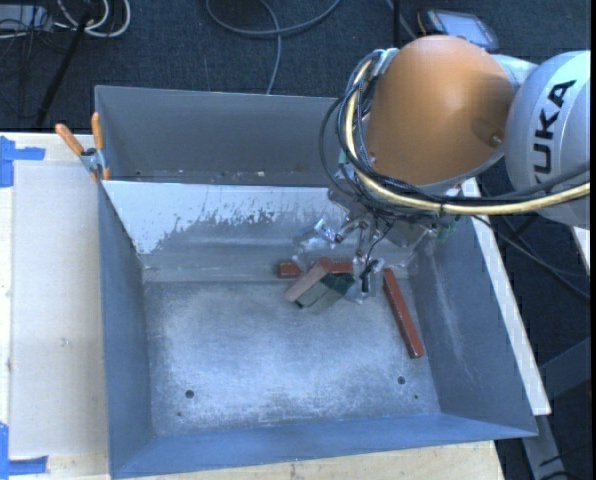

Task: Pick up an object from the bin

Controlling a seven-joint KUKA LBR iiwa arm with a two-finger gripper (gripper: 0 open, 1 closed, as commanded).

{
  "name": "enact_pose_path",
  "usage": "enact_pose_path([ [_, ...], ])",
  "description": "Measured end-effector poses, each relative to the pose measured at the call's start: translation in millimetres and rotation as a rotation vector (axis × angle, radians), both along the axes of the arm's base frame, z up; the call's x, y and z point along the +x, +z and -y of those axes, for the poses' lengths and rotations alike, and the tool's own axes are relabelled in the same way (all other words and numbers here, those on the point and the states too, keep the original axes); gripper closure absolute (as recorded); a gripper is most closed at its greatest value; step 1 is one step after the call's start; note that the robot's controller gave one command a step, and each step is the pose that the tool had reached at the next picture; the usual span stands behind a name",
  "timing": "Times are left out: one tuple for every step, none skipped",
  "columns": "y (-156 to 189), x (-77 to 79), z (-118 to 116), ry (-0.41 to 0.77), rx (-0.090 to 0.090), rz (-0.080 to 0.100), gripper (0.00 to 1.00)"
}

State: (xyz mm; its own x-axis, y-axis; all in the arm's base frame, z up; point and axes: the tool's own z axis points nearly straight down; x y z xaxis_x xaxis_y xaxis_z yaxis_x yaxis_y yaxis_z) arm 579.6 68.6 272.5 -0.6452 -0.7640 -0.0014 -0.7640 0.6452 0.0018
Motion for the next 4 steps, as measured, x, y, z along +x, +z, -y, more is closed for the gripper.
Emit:
enact_pose_path([
  [0.0,0.0,0.0,-0.001,0.0,0.0,1.0],
  [-0.1,0.0,-0.1,-0.001,0.0,0.0,1.0],
  [-0.1,0.0,-0.1,-0.002,0.0,0.0,1.0],
  [-0.1,0.0,0.0,-0.003,0.0,0.0,1.0],
])
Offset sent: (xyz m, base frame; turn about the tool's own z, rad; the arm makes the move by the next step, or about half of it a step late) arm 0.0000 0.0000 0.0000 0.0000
